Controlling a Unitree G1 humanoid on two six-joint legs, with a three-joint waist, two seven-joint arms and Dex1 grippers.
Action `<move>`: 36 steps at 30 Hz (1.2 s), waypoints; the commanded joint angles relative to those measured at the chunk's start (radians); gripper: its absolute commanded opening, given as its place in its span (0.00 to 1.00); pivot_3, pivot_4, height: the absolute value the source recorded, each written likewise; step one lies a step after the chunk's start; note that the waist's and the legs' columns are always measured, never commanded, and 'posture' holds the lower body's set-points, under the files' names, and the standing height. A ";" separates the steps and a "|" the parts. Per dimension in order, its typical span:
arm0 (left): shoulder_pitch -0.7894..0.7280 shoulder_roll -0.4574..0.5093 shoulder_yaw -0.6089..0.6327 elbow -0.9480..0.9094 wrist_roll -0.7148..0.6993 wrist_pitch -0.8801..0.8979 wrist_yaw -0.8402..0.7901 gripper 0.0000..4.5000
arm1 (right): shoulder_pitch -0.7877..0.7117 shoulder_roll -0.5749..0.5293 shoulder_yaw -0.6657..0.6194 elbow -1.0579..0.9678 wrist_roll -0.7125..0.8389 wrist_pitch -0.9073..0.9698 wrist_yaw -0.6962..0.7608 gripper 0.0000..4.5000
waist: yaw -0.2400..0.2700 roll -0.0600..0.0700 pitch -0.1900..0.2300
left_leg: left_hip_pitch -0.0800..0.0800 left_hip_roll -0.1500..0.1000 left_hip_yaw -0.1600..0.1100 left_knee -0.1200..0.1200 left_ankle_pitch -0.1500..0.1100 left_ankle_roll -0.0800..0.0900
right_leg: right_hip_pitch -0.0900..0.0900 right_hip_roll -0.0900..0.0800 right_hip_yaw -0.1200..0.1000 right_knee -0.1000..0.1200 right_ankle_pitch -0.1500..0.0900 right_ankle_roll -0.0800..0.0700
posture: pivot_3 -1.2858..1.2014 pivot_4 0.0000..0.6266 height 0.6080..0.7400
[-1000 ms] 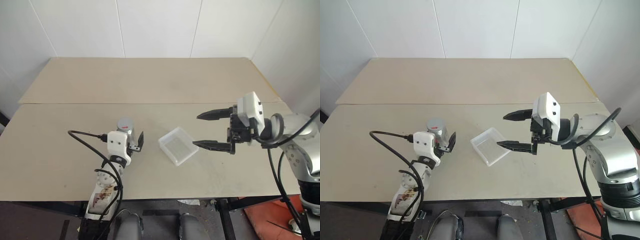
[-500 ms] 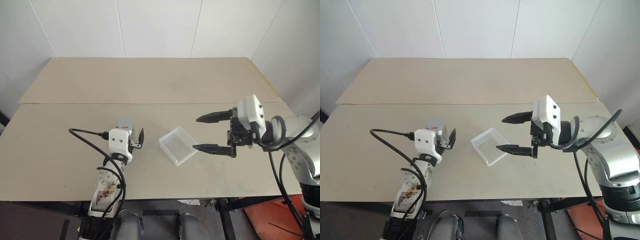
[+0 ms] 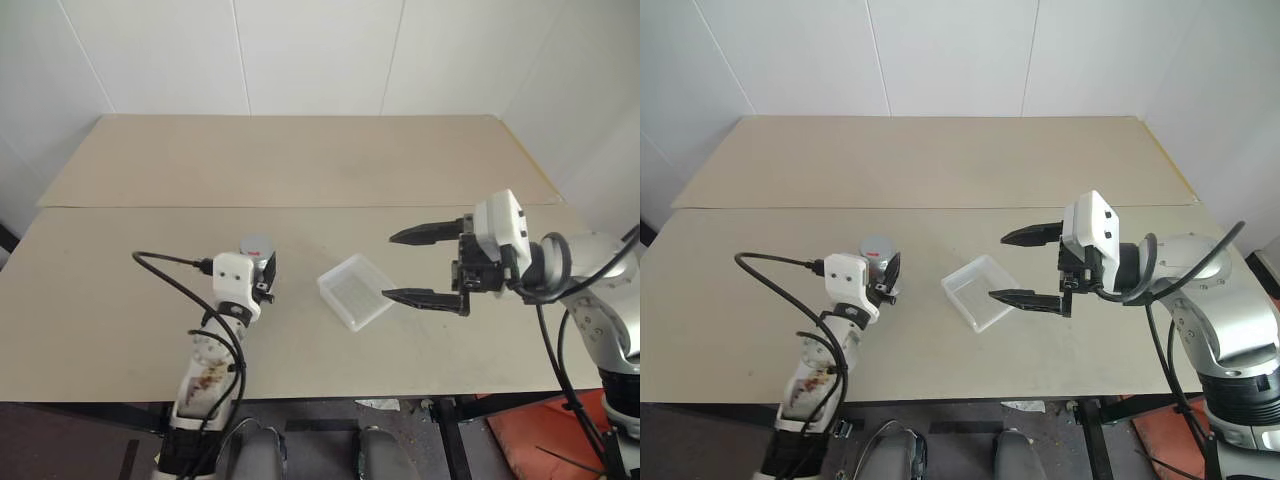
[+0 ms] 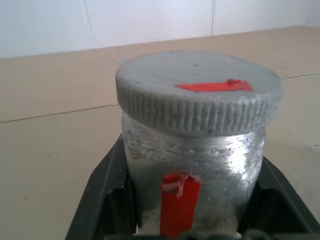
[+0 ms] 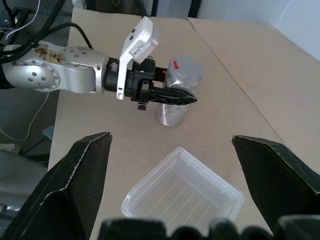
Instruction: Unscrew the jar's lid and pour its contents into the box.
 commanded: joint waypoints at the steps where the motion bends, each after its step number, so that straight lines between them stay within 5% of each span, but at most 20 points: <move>1: -0.071 0.104 0.063 -0.101 -0.168 0.098 -0.180 0.43 | -0.044 0.028 -0.014 -0.031 0.017 -0.016 -0.040 1.00 | -0.002 0.000 0.000 | 0.000 0.000 0.000 0.000 0.000 0.000 | 0.000 0.000 0.000 0.000 0.000 0.000 | 0.52 0.24 1.00; 8: -0.336 0.407 0.133 0.070 -0.521 0.251 -0.753 0.43 | -0.233 0.210 0.061 0.010 0.033 0.179 -0.285 1.00 | -0.004 0.001 0.000 | 0.000 0.000 0.000 0.000 0.000 0.000 | -0.001 0.000 -0.001 0.001 0.000 0.000 | 0.52 0.24 1.00; 15: -0.557 0.397 0.004 0.334 -0.492 0.154 -1.115 0.43 | -0.408 0.364 0.118 0.057 0.039 0.296 -0.412 1.00 | 0.002 0.001 0.000 | -0.008 0.000 0.000 0.000 0.000 0.000 | -0.008 0.000 -0.002 0.000 0.000 0.000 | 0.52 0.24 1.00; 24: -0.696 0.314 -0.048 0.518 -0.428 0.068 -1.246 0.43 | -0.470 0.446 0.171 0.085 0.020 0.324 -0.461 1.00 | -0.006 0.001 0.000 | -0.017 0.000 0.000 0.004 0.000 0.000 | -0.017 0.000 -0.001 0.004 0.000 0.000 | 0.52 0.24 1.00; 36: -0.700 0.309 -0.036 0.517 -0.415 0.062 -1.273 0.43 | -0.474 0.445 0.200 0.132 -0.016 0.309 -0.430 0.96 | -0.005 0.001 0.001 | -0.017 0.000 -0.001 0.004 0.000 0.000 | -0.017 0.000 -0.001 0.004 0.000 0.000 | 0.52 0.24 1.00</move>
